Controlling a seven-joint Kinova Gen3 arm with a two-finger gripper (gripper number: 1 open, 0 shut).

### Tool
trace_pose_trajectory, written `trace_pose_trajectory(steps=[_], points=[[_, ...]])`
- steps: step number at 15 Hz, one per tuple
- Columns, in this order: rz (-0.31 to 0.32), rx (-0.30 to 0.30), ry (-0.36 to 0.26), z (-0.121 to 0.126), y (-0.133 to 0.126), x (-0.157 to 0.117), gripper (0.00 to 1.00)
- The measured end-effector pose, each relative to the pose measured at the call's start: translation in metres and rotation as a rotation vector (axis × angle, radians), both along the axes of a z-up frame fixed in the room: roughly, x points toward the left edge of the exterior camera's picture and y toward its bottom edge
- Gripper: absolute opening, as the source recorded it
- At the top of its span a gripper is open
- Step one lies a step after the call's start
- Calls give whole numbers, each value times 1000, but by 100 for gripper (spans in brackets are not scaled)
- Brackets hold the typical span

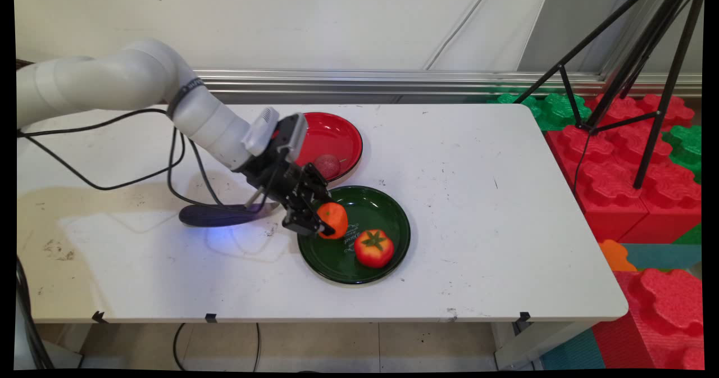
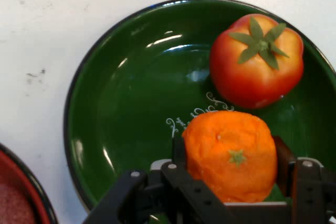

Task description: Place the picked object on the table

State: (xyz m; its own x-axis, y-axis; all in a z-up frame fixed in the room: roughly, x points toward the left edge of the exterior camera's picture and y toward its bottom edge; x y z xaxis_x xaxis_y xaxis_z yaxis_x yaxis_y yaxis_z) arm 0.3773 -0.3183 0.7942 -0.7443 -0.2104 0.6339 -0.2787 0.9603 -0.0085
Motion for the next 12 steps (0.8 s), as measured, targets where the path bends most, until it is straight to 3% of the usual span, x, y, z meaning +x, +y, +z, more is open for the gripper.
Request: trace_pose_trajectory(steps=[12], points=[[35, -26, 70, 57, 27, 47, 0]])
